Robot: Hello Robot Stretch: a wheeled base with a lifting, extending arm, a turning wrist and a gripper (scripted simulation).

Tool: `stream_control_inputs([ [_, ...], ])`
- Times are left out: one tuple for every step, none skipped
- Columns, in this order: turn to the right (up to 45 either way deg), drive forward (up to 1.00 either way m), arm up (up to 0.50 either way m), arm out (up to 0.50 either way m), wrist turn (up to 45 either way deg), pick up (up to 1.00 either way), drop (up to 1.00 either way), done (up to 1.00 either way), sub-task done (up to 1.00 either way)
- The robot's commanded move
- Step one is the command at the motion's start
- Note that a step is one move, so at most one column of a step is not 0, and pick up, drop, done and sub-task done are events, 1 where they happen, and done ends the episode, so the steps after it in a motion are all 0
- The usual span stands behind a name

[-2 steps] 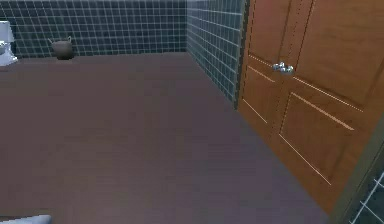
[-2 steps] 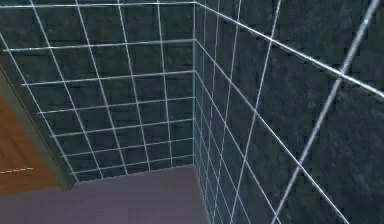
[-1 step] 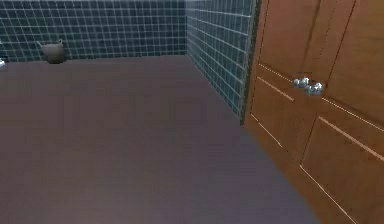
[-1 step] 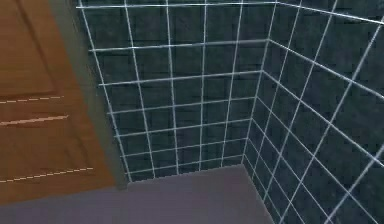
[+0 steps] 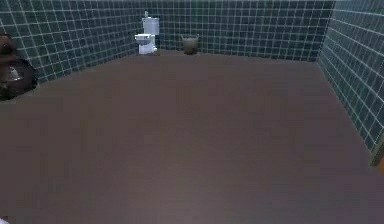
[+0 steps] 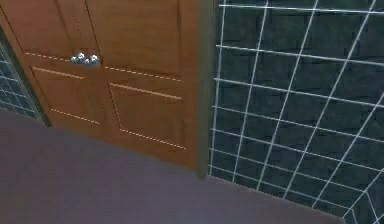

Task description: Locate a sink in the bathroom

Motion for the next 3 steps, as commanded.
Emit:
stream_control_inputs([
  [0.0,0.95,0.00,0.00,0.0,0.00,0.00,0.00,0.00],
  [-45.0,0.00,0.00,0.00,0.0,0.00,0.00,0.00,0.00],
  [-21.0,0.00,0.00,0.00,0.0,0.00,0.00,0.00,0.00],
])
